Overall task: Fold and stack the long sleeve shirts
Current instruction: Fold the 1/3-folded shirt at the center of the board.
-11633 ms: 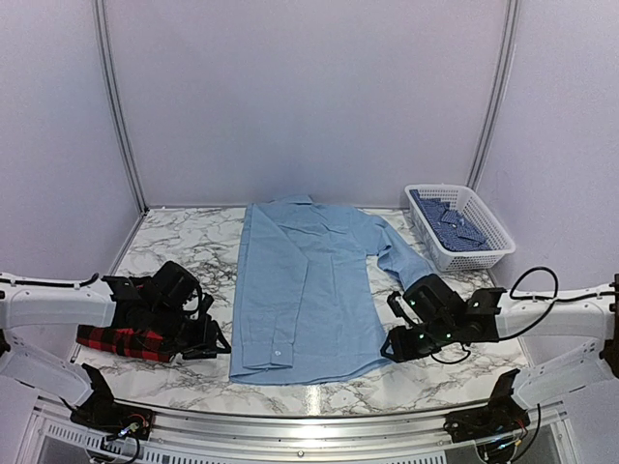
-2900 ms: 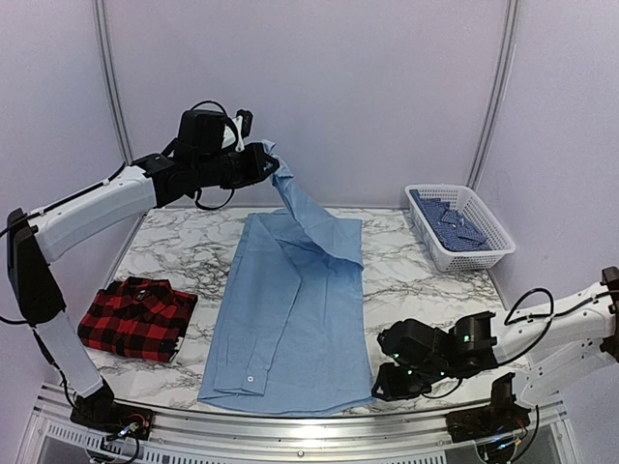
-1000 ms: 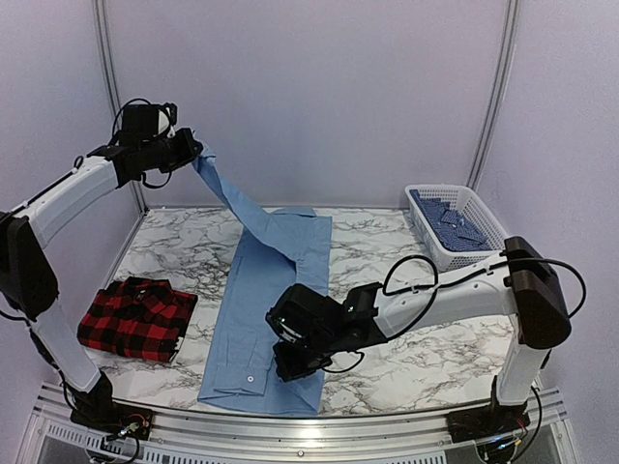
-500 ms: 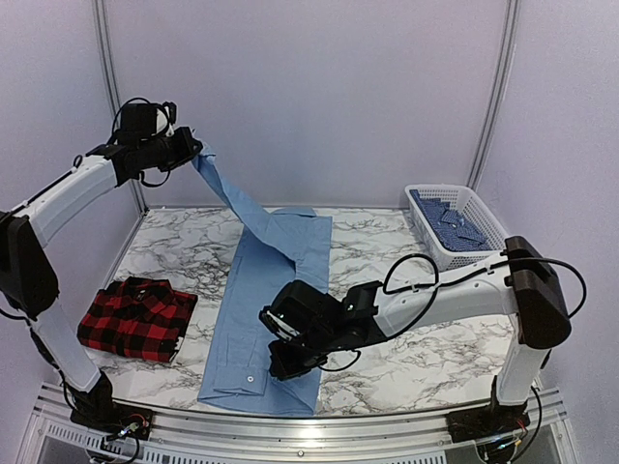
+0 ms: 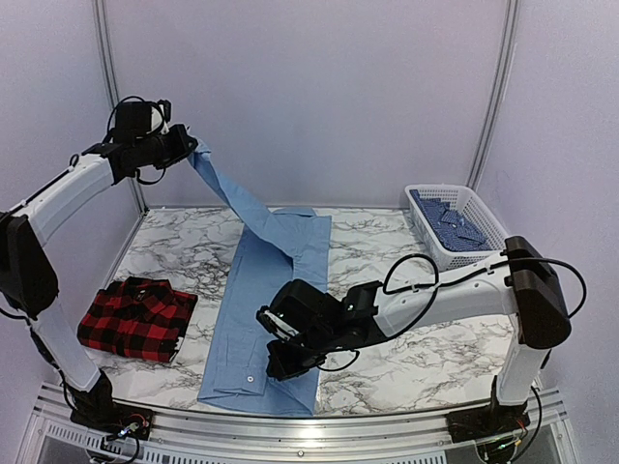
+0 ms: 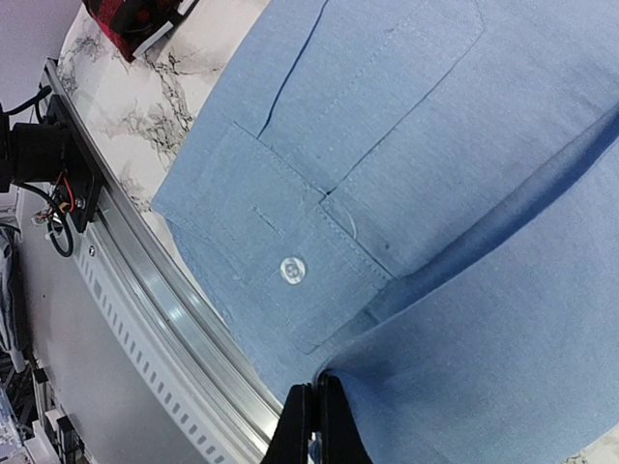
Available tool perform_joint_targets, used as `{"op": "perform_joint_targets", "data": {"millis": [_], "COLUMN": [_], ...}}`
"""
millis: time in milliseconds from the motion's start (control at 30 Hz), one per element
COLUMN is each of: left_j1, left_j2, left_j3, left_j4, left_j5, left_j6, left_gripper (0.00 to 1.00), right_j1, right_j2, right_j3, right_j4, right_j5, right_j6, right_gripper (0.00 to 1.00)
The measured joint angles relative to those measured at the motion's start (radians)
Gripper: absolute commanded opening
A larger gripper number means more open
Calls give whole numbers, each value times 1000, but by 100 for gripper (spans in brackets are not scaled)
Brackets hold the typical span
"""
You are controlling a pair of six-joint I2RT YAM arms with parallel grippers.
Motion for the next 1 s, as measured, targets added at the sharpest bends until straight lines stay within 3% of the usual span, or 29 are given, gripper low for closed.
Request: {"op": "perform_joint_targets", "data": {"millis": [367, 567, 633, 833, 1000], "left_j1": [1, 4, 4, 4, -3], "left_j2": [16, 26, 29, 31, 31], "left_j3": [6, 6, 6, 6, 6], "left_j4": [0, 1, 1, 4, 18], "left_j5": [17, 43, 59, 120, 205], "left_j6": [4, 8, 9, 18, 39], "left_gripper": [0, 2, 2, 3, 3], "right_j1": [0, 0, 1, -14, -105], "right_j2": [2, 10, 10, -29, -182], "right_j3": [0, -3, -5, -10, -62], "right_j4": [23, 43, 44, 34, 26], "right_j5": [-18, -43, -43, -10, 45], "right_j6": [-8, -15, -14, -31, -37], "right_gripper": [0, 37, 44, 48, 48]}}
